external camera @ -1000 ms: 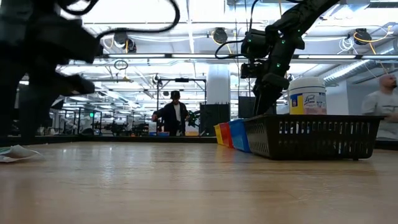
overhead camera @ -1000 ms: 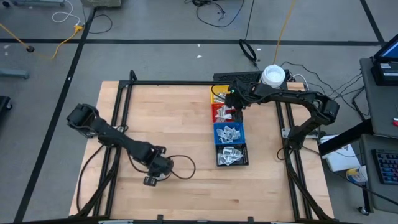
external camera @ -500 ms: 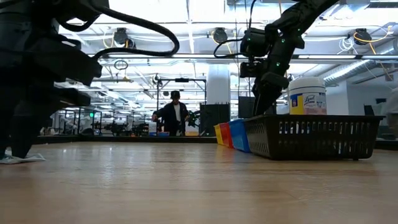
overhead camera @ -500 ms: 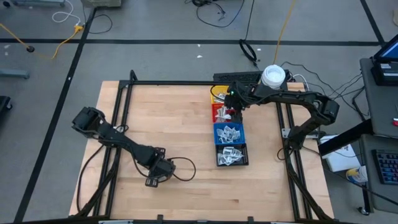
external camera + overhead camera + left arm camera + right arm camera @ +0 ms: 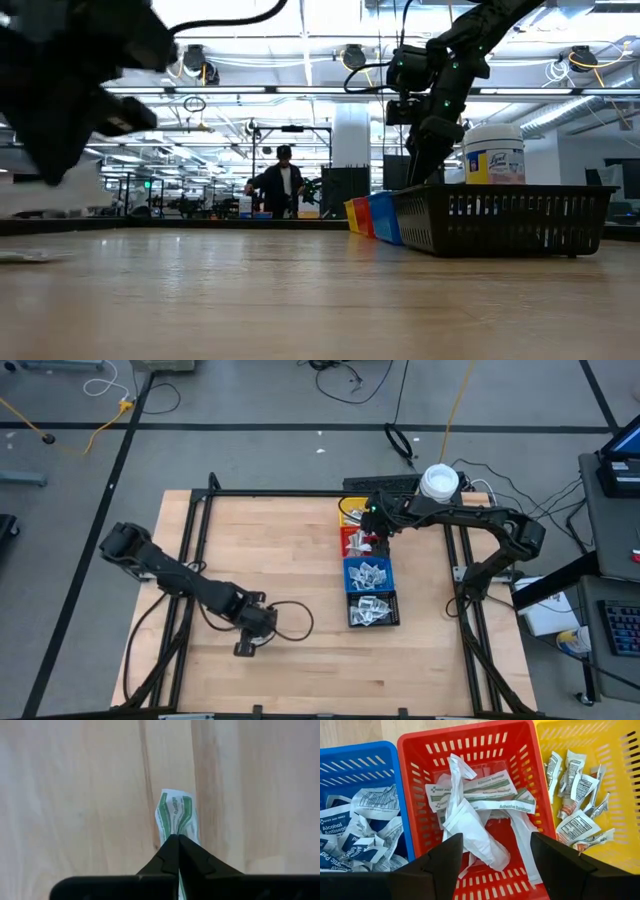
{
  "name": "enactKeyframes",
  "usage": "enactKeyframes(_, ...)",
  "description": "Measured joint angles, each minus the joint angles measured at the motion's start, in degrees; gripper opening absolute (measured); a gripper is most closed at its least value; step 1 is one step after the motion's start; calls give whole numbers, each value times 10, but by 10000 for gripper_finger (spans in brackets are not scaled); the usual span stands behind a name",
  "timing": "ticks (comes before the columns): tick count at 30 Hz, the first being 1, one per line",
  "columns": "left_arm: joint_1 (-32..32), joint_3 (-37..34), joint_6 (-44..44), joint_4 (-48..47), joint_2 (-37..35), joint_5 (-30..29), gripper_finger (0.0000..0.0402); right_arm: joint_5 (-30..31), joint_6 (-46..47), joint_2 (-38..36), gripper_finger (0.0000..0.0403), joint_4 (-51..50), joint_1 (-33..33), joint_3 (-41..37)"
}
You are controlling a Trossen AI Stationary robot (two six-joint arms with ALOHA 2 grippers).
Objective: Pick & Place First Aid Supplies
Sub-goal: Put the green bandage pack into the red bin
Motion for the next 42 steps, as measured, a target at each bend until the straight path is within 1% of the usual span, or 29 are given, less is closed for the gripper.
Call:
enactKeyframes(3, 11, -1, -16, 20, -16, -18, 4, -3, 18, 0, 226, 0, 0, 0)
enactKeyframes(6, 28, -6, -38, 46, -29, -50, 3, -31, 42, 0, 226, 0, 0, 0)
enactKeyframes(10, 61, -31, -50, 139, -50, -96, 2, -84, 74, 0, 226, 24, 0, 0)
enactKeyframes(13, 93, -64, -50, 238, -61, -130, 2, -120, 99, 0, 226, 53, 1, 0)
enactKeyframes(15, 120, -94, -44, 325, -65, -142, 2, -136, 113, 0, 226, 73, 4, 0)
enactKeyframes(18, 164, -139, -32, 472, -65, -140, 2, -154, 128, 0, 226, 107, 16, 0)
enactKeyframes(20, 199, -164, -24, 552, -65, -136, 1, -170, 136, 0, 226, 134, 28, 0)
enactKeyframes(22, 235, -178, -15, 607, -65, -136, 1, -181, 140, 0, 226, 164, 44, 0)
enactKeyframes(24, 273, -178, -3, 642, -65, -118, 1, -182, 141, 0, 226, 195, 62, 0)
enactKeyframes(28, 338, -152, 23, 660, -65, -64, 1, -183, 157, 0, 226, 261, 95, 0)
enactKeyframes(32, 372, -115, 53, 659, -64, -39, 1, -179, 202, 0, 226, 312, 118, 0)
enactKeyframes(34, 382, -92, 66, 660, -64, -22, 1, -173, 211, 0, 226, 335, 124, 0)
enactKeyframes(37, 384, -60, 83, 650, -49, -7, 0, -142, 222, 0, 223, 370, 132, 0)
enactKeyframes(39, 384, -54, 84, 642, -39, -1, 0, -134, 236, 0, 217, 389, 132, 0)
enactKeyframes(41, 383, -42, 82, 659, -29, 1, 0, -130, 245, 0, 207, 396, 131, 0)
enactKeyframes(42, 383, -42, 81, 658, -29, 3, 0, -119, 245, 0, 201, 394, 131, 0)
